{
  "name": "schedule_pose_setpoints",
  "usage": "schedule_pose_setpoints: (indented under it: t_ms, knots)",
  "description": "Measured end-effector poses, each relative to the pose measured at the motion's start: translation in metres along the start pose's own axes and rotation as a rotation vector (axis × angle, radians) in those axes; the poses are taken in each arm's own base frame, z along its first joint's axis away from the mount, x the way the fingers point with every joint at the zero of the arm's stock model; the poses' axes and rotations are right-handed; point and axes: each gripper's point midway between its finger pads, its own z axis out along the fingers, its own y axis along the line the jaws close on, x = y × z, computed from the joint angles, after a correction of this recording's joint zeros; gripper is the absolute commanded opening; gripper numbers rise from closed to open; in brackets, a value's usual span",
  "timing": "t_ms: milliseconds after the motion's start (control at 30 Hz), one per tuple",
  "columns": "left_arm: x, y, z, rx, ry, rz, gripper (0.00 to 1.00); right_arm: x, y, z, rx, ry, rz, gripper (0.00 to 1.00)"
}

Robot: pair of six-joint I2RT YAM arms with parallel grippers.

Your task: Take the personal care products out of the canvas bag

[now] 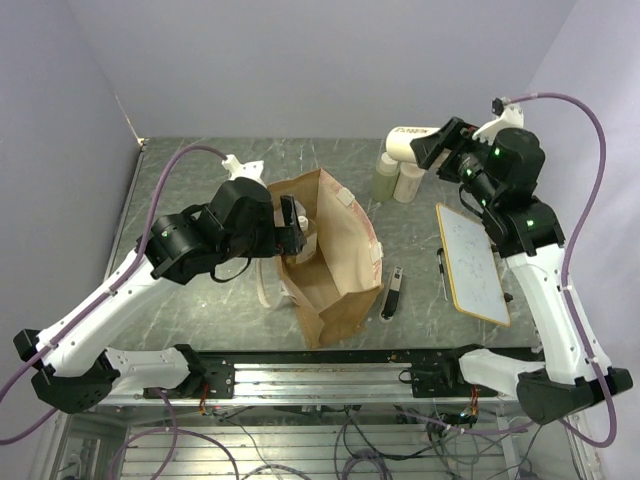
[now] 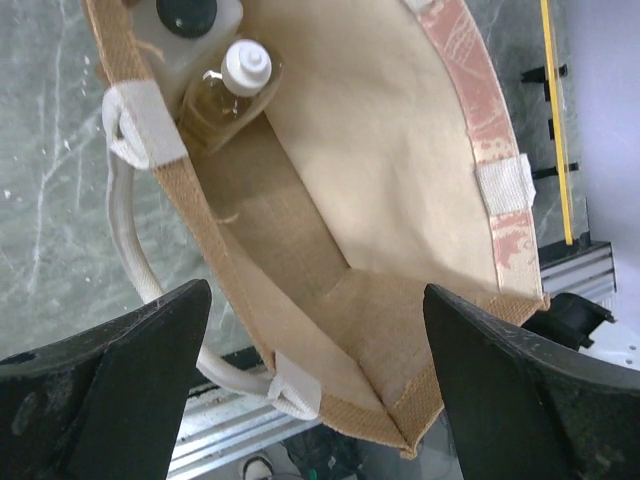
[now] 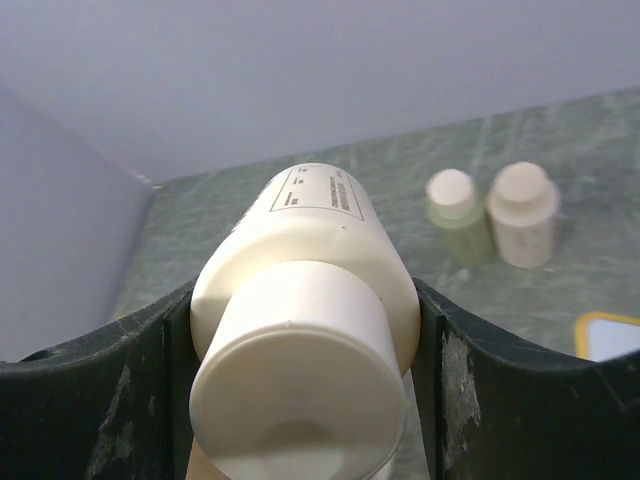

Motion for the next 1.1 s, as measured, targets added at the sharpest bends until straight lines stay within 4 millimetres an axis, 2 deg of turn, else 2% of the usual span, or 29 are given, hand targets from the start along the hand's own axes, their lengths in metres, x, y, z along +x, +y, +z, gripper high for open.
schedule_pose_setpoints:
  t_ms: [67, 167, 400, 500, 600, 733, 900, 1100]
  knots:
    - [-0.007, -0.002, 0.001, -0.008, -0.018, 0.016, 0.98, 0.004, -0.015, -0.005, 0.055, -0.02, -0.036, 0.0]
    - [-0.017, -0.002, 0.003, -0.023, -0.04, 0.047, 0.98, 0.025, -0.041, 0.003, 0.146, 0.015, -0.083, 0.0]
    - [-0.05, 0.003, 0.018, -0.076, -0.078, 0.104, 0.98, 0.121, -0.109, 0.048, 0.344, 0.282, -0.167, 0.0]
    - [-0.064, 0.016, 0.025, -0.112, -0.082, 0.11, 0.98, 0.158, -0.13, 0.061, 0.391, 0.396, -0.188, 0.0]
    - [-0.078, 0.034, 0.033, -0.148, -0.081, 0.107, 0.98, 0.183, -0.145, 0.074, 0.413, 0.466, -0.208, 0.0]
    - [-0.095, 0.051, 0.041, -0.179, -0.08, 0.112, 0.98, 0.205, -0.157, 0.093, 0.414, 0.511, -0.233, 0.0]
    - [-0.111, 0.063, 0.056, -0.193, -0.07, 0.121, 0.98, 0.227, -0.167, 0.119, 0.406, 0.571, -0.266, 0.0]
    - [-0.118, 0.083, 0.075, -0.21, -0.039, 0.107, 0.98, 0.232, -0.17, 0.152, 0.382, 0.589, -0.308, 0.0]
